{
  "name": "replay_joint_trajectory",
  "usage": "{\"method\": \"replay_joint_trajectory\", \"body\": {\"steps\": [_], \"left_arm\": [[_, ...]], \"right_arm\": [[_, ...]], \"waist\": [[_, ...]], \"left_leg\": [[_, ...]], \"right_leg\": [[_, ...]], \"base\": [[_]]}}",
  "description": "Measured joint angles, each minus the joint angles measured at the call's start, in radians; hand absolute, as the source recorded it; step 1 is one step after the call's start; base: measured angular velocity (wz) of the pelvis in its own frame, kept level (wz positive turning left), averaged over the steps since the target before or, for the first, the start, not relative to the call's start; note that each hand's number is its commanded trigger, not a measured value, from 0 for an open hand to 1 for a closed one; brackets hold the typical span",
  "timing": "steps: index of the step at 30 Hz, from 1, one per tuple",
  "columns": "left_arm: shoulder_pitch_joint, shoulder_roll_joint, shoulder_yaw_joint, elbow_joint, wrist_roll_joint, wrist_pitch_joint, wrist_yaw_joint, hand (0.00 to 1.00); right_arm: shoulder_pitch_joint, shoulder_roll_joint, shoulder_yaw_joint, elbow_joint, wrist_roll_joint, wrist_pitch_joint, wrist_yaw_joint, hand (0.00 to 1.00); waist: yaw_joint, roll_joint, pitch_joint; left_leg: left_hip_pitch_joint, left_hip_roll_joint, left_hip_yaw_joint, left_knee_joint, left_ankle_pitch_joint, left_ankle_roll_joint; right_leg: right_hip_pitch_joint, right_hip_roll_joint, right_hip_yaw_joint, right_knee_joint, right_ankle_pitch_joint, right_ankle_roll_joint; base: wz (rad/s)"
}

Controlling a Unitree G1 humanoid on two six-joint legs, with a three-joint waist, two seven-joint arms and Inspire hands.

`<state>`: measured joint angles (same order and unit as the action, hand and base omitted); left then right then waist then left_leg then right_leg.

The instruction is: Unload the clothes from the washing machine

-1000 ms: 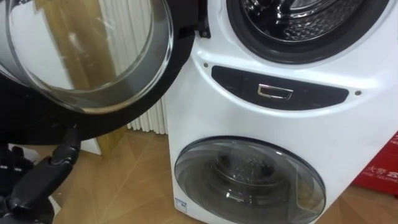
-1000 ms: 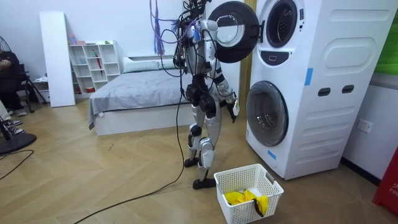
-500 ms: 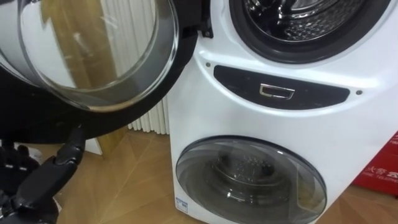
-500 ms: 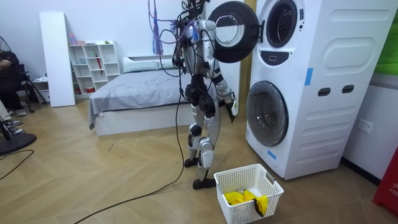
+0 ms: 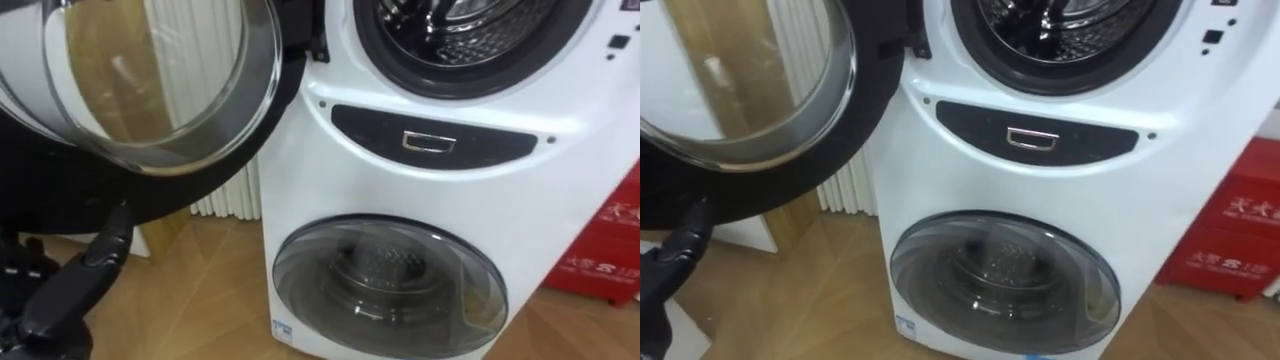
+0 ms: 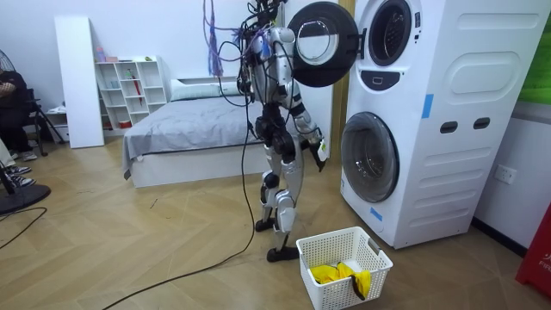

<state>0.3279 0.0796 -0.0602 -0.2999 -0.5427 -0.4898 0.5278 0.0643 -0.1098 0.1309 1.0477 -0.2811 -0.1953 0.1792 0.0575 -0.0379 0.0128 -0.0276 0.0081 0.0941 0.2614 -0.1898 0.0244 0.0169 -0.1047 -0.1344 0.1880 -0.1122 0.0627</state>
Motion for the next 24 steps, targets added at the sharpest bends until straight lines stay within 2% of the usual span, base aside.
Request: {"method": "replay_joint_trajectory", "body": {"steps": [3, 7, 9, 11, 13, 15, 17, 18, 19, 20, 21, 22, 23, 24], "left_arm": [[0.000, -0.018, 0.000, 0.000, 0.000, -0.037, 0.001, 0.00], [0.000, -0.089, 0.000, 0.000, -0.001, -0.111, 0.013, 0.00], [0.001, -0.095, -0.011, 0.006, -0.013, -0.144, 0.013, 0.00], [0.002, -0.115, -0.015, 0.013, -0.018, -0.178, 0.013, 0.00], [0.002, -0.134, -0.027, 0.018, -0.018, -0.191, 0.013, 0.00], [0.002, -0.156, -0.032, 0.028, -0.018, -0.198, 0.013, 0.00], [0.002, -0.175, -0.048, 0.039, -0.018, -0.208, 0.013, 0.00], [0.002, -0.179, -0.060, 0.044, -0.018, -0.211, 0.013, 0.00], [0.002, -0.180, -0.080, 0.055, -0.018, -0.212, 0.013, 0.00], [0.002, -0.180, -0.087, 0.060, -0.018, -0.212, 0.013, 0.00], [0.002, -0.179, -0.109, 0.067, -0.018, -0.212, 0.013, 0.00], [0.002, -0.179, -0.140, 0.074, -0.018, -0.212, 0.013, 0.00], [0.002, -0.177, -0.189, 0.087, -0.018, -0.210, 0.013, 0.00], [0.005, -0.175, -0.211, 0.092, -0.018, -0.207, 0.013, 0.00]], "right_arm": [[-0.007, 0.000, -0.001, 0.006, 0.003, -0.012, -0.008, 0.00], [-0.028, 0.007, -0.031, 0.066, 0.008, -0.056, -0.039, 0.00], [-0.035, 0.008, -0.046, 0.089, 0.028, -0.068, -0.053, 0.00], [-0.045, 0.009, -0.050, 0.108, 0.088, -0.083, -0.075, 0.00], [-0.044, 0.009, -0.067, 0.117, 0.129, -0.091, -0.096, 0.00], [-0.044, 0.009, -0.075, 0.118, 0.150, -0.091, -0.113, 0.00], [-0.044, 0.009, -0.083, 0.121, 0.165, -0.096, -0.140, 0.00], [-0.044, 0.008, -0.084, 0.125, 0.172, -0.096, -0.147, 0.00], [-0.044, 0.007, -0.084, 0.136, 0.195, -0.096, -0.157, 0.00], [-0.044, 0.008, -0.084, 0.140, 0.209, -0.098, -0.163, 0.00], [-0.044, 0.006, -0.084, 0.147, 0.236, -0.101, -0.178, 0.00], [-0.041, 0.001, -0.086, 0.156, 0.266, -0.108, -0.197, 0.00], [-0.036, -0.002, -0.080, 0.159, 0.296, -0.108, -0.220, 0.00], [-0.036, -0.001, -0.075, 0.159, 0.311, -0.108, -0.231, 0.00]], "waist": [[-0.007, -0.008, -0.0013], [-0.055, -0.021, -0.0016], [-0.072, -0.028, -0.0015], [-0.110, -0.035, -0.0021], [-0.116, -0.036, -0.0022], [-0.138, -0.036, -0.0026], [-0.166, -0.039, -0.0039], [-0.168, -0.036, -0.0036], [-0.171, -0.033, -0.0028], [-0.174, -0.033, -0.0029], [-0.185, -0.032, -0.0040], [-0.193, -0.027, -0.0067], [-0.184, -0.020, -0.0127], [-0.181, -0.013, -0.0140]], "left_leg": [[-0.020, 0.009, 0.051, 0.015, -0.003, 0.006], [-0.024, 0.018, 0.143, 0.014, 0.002, 0.017], [-0.024, 0.026, 0.196, 0.014, 0.003, 0.020], [-0.023, 0.048, 0.298, 0.013, 0.003, 0.021], [-0.022, 0.057, 0.369, 0.013, 0.001, 0.025], [-0.012, 0.069, 0.435, 0.013, -0.004, 0.033], [0.002, 0.083, 0.537, 0.013, -0.011, 0.044], [0.009, 0.086, 0.566, 0.011, -0.013, 0.047], [0.026, 0.096, 0.630, 0.006, -0.019, 0.053], [0.036, 0.103, 0.671, 0.005, -0.026, 0.058], [0.055, 0.110, 0.751, -0.005, -0.032, 0.062], [0.074, 0.115, 0.833, -0.019, -0.036, 0.060], [0.096, 0.111, 0.909, -0.031, -0.039, 0.045], [0.101, 0.097, 0.927, -0.029, -0.044, 0.036]], "right_leg": [[-0.031, 0.001, 0.038, -0.002, 0.018, 0.005], [-0.057, 0.000, 0.108, -0.004, 0.037, 0.017], [-0.070, 0.000, 0.132, -0.004, 0.047, 0.021], [-0.094, 0.001, 0.162, -0.003, 0.064, 0.024], [-0.120, 0.001, 0.166, -0.005, 0.086, 0.023], [-0.128, 0.002, 0.171, -0.016, 0.106, 0.021], [-0.141, 0.004, 0.202, -0.032, 0.121, 0.000], [-0.141, 0.004, 0.204, -0.038, 0.126, -0.008], [-0.143, 0.005, 0.201, -0.040, 0.132, -0.023], [-0.148, 0.010, 0.195, -0.037, 0.136, -0.030], [-0.163, 0.028, 0.179, -0.019, 0.148, -0.045], [-0.192, 0.060, 0.173, 0.034, 0.165, -0.055], [-0.223, 0.083, 0.176, 0.071, 0.184, -0.055], [-0.232, 0.085, 0.198, 0.066, 0.207, -0.046]], "base": [[-0.32], [-0.20], [-0.06], [-0.06], [-0.18], [-0.12], [-0.04], [-0.08], [-0.06], [0.00], [0.22], [0.34], [0.28], [0.00]]}}
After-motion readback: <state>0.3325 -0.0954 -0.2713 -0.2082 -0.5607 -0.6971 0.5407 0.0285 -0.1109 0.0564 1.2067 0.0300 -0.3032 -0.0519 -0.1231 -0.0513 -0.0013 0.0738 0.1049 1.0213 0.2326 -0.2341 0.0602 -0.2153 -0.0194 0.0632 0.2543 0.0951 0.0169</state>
